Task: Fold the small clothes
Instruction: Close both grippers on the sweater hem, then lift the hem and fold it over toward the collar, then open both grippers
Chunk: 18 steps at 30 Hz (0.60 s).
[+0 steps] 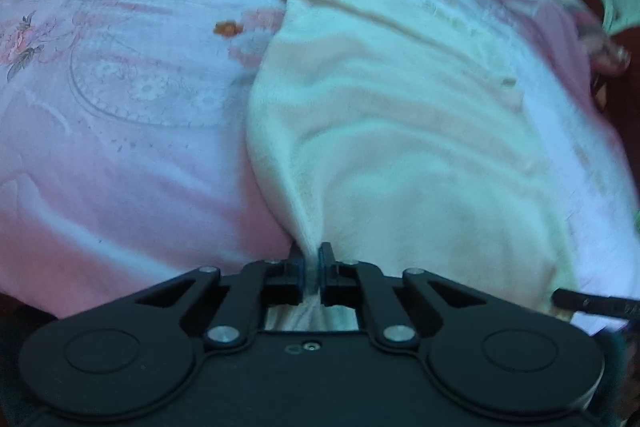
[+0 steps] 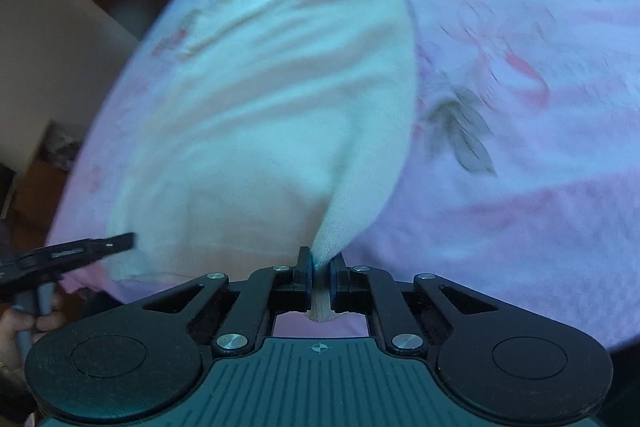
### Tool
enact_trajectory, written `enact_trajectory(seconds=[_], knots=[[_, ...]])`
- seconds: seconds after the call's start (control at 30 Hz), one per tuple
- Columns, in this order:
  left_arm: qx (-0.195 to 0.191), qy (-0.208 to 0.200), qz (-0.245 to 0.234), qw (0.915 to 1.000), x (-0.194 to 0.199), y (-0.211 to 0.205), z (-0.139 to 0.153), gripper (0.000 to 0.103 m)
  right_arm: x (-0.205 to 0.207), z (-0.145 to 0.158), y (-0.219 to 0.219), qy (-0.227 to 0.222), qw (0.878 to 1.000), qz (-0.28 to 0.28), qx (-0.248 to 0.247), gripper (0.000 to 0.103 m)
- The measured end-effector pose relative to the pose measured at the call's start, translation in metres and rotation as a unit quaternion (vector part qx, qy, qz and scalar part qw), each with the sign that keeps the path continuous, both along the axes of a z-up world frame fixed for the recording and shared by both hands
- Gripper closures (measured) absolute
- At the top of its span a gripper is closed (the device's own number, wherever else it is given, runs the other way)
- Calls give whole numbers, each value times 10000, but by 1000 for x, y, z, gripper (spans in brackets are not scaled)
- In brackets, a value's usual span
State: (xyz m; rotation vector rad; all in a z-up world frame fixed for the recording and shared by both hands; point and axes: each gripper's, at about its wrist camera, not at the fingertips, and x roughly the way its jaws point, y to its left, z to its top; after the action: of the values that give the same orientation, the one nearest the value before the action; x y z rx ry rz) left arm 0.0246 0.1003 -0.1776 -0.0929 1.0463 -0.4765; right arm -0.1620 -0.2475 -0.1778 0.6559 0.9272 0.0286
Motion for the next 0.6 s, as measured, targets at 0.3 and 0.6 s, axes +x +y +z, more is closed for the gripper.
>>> enact_trajectory(seconds=[0.3, 0.6], knots=[[-625, -900, -140, 9939, 40, -33, 64, 98, 38, 67, -24, -1117, 9931, -329, -130, 96], [-905, -1279, 72, 9876, 148, -99, 89, 98, 141, 92, -84, -1658, 9815, -945, -149, 96]])
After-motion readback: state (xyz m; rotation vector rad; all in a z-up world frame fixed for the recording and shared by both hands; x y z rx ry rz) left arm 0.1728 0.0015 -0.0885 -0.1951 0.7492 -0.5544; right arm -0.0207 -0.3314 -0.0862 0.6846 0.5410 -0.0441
